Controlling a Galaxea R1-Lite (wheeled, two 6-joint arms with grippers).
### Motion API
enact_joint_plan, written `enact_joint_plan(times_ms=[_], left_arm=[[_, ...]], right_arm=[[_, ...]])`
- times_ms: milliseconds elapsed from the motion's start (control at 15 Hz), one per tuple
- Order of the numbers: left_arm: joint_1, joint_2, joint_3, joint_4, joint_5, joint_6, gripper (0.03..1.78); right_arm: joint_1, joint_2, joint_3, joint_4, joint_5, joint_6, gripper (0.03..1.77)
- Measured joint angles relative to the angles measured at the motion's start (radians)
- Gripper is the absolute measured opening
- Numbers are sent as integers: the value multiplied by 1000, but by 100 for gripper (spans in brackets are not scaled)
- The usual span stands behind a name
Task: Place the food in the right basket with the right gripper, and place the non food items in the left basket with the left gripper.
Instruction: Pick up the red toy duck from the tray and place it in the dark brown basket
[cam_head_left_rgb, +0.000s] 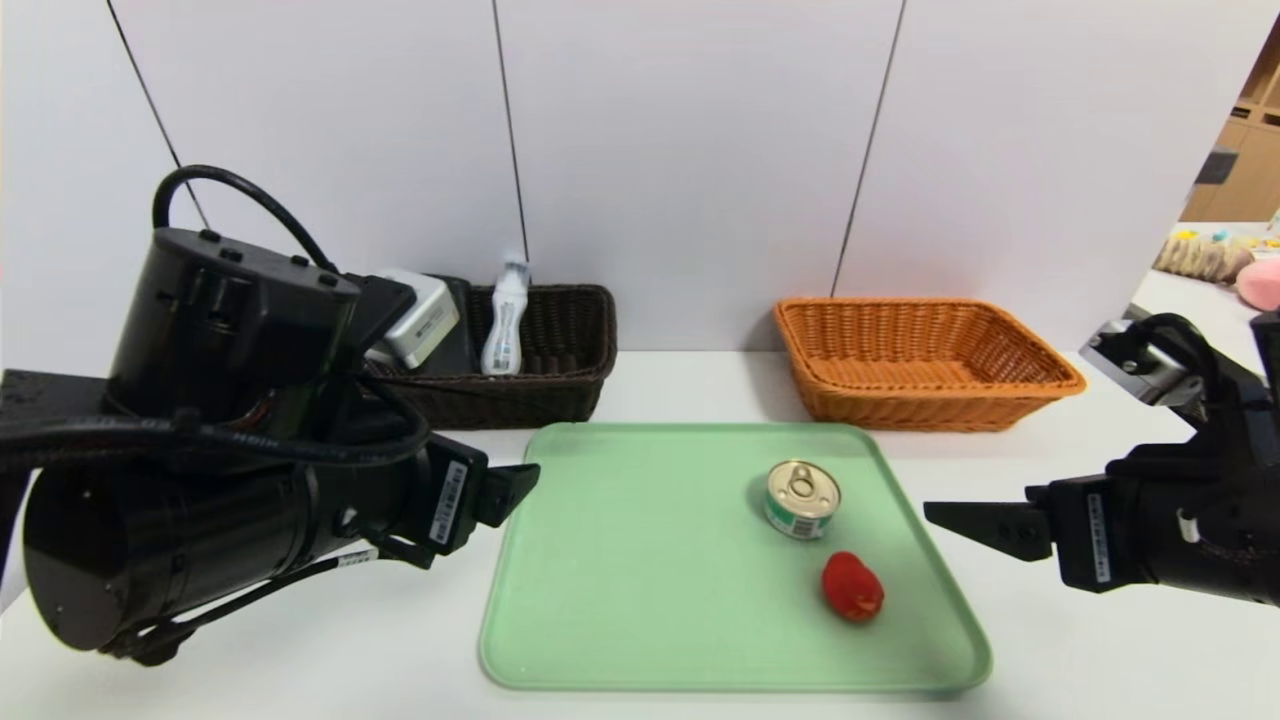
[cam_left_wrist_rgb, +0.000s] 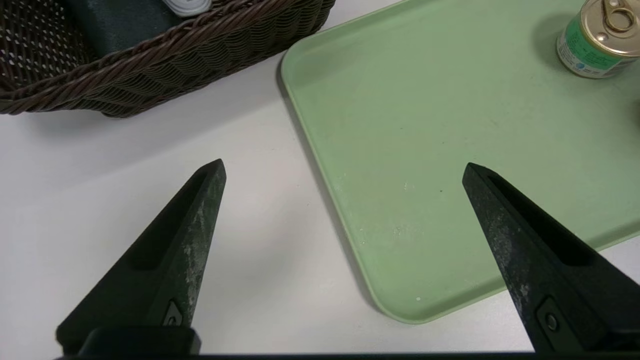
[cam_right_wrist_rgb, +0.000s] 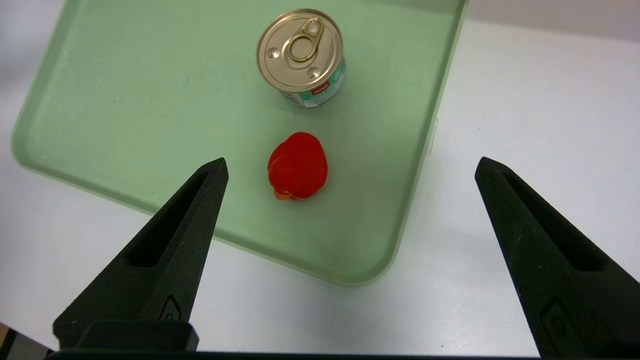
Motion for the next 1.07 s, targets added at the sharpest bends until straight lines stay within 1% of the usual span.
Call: enact_joint_plan(times_ms=[133, 200, 400, 667, 733, 867, 1067], left_arm=[[6, -42, 40, 4, 26, 3, 169], [18, -60, 54, 6, 33, 6, 169], [74, -126, 101, 7, 43, 9, 169], [176, -210, 148, 6, 42, 10, 169], [203, -230, 156, 8, 43, 11, 169], [251, -266, 181, 10, 44, 17, 169], [314, -318, 227, 10, 42, 54, 169]], right_arm=[[53, 65, -71, 58, -39, 68, 171], [75, 94, -110, 106, -49, 85, 171], [118, 178, -225, 243, -55, 102, 171], [168, 279, -366, 399, -59, 186, 171], [173, 298, -387, 414, -71, 193, 171], [182, 337, -409, 420, -112, 196, 171], [194, 388, -418, 424, -131, 197, 171]])
